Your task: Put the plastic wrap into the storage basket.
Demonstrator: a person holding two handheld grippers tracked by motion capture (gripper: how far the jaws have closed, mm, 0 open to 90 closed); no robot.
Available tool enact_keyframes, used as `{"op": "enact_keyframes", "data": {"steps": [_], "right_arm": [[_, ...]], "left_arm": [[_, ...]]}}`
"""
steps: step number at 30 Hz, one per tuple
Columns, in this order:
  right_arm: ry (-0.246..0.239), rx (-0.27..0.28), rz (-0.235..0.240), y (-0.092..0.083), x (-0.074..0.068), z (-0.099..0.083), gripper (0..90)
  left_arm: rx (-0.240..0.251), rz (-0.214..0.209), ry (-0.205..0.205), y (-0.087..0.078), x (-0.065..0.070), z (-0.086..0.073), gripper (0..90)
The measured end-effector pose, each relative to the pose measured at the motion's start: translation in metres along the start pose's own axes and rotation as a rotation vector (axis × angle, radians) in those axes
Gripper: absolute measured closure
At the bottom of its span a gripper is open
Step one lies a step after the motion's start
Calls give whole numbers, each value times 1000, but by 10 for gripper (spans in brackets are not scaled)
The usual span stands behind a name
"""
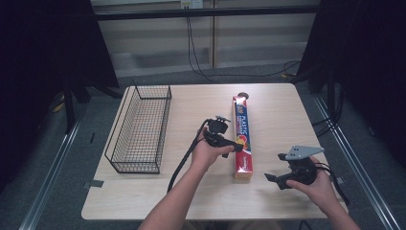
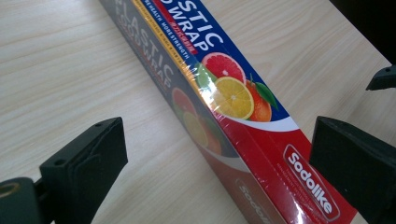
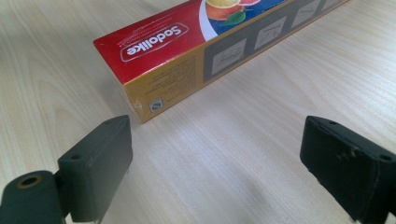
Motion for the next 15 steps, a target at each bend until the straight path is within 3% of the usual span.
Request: {"op": "enact_keyframes", "data": {"steps": [1, 2, 4, 9, 10, 15], "right_arm": [[0, -3, -4, -1, 1, -1, 84], [0, -3, -4, -1, 1, -1, 84], [2, 3, -2, -1, 0, 0, 78], [2, 3, -2, -1, 1, 0, 75], [2, 5, 0, -1, 1, 0, 75], [-1, 0, 4, 0, 0, 0, 67]], "left_arm": [[-15, -3, 18, 1, -1, 0, 44], [3, -5, -14, 3, 0, 2, 44], [-3, -4, -25, 8, 0, 3, 45], [-11, 3, -23, 15, 1, 7, 45], [-30, 9, 9, 15, 0, 7, 45], [-12, 13, -22, 23, 4, 14, 49]]}}
Point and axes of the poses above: each handheld gripper's, and its own axes: y roughly forward along the jaws, z roughly out of its top, x roughly to its right, the point moved 10 cm from there along y, roughly forward along the jaws, and after that the axes turned 10 degrees about -y, right-handed, at the moved point
